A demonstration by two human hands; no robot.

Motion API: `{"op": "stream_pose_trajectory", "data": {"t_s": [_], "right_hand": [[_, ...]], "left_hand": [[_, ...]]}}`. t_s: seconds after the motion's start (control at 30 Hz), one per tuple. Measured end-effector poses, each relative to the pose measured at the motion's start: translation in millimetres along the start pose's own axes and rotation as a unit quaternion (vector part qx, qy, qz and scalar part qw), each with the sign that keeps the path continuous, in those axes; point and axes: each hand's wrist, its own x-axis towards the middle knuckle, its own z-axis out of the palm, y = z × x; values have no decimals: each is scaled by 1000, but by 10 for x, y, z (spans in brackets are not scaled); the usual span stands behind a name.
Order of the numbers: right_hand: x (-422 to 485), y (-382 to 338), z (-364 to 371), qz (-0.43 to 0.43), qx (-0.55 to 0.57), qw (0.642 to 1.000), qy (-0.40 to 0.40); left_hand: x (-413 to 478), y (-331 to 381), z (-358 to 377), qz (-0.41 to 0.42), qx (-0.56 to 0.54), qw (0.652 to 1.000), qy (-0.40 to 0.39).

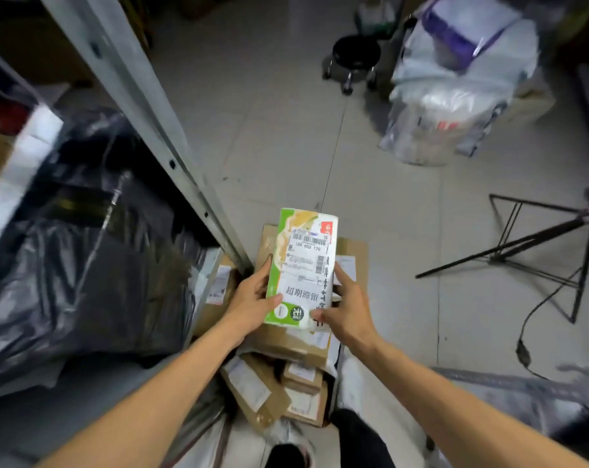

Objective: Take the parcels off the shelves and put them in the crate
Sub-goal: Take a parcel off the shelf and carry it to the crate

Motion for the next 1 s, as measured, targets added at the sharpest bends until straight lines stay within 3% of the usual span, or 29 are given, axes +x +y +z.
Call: {"op": "stream_pose_trajectory", "data": {"t_s": [0.2, 0.47, 1.0], "right_hand": [[610, 540, 397, 10, 9, 1000, -5], [1485, 1031, 831, -16, 25, 1000, 5], [1538, 1159, 879, 15, -3, 1000, -9]], "left_hand": [[674, -540, -104, -50, 7, 998, 30], [1466, -1002, -268, -9, 31, 996, 77], [1492, -1133, -194, -33, 52, 994, 89]]}}
